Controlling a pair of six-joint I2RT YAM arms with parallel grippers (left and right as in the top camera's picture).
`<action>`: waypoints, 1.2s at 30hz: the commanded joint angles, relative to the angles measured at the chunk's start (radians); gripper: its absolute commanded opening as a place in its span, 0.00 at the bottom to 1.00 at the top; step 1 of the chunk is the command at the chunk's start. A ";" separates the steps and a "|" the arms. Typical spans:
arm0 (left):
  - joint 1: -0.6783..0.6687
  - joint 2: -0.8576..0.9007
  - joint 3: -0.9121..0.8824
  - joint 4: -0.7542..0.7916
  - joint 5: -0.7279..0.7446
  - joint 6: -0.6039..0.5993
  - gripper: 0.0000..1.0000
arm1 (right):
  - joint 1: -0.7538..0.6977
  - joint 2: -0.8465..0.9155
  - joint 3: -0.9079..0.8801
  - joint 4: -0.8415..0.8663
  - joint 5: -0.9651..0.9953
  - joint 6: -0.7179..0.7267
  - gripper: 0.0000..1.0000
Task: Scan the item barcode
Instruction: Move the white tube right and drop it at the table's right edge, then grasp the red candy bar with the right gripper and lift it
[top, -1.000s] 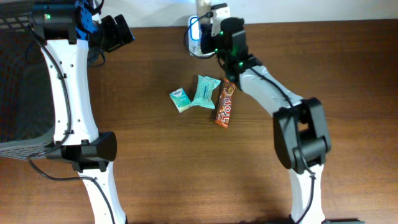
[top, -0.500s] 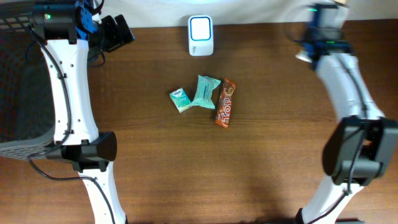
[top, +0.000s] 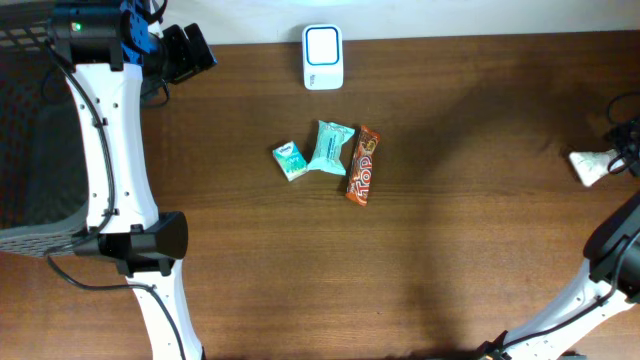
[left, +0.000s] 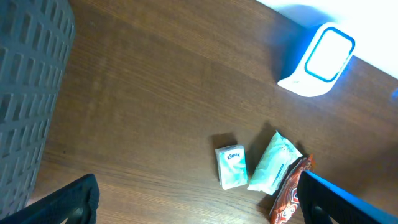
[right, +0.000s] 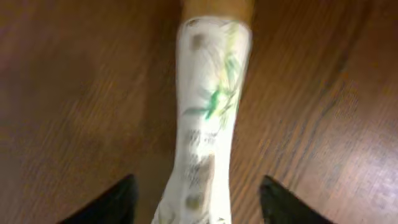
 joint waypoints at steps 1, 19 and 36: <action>0.004 -0.006 0.010 -0.001 0.003 0.012 0.99 | 0.029 -0.127 0.039 0.009 -0.231 -0.035 0.65; 0.005 -0.006 0.010 -0.001 0.003 0.012 0.99 | 0.820 -0.092 0.034 -0.485 -0.472 -0.154 0.58; 0.004 -0.006 0.009 -0.001 0.003 0.012 0.99 | 0.939 0.105 0.090 -0.416 -0.398 -0.107 0.04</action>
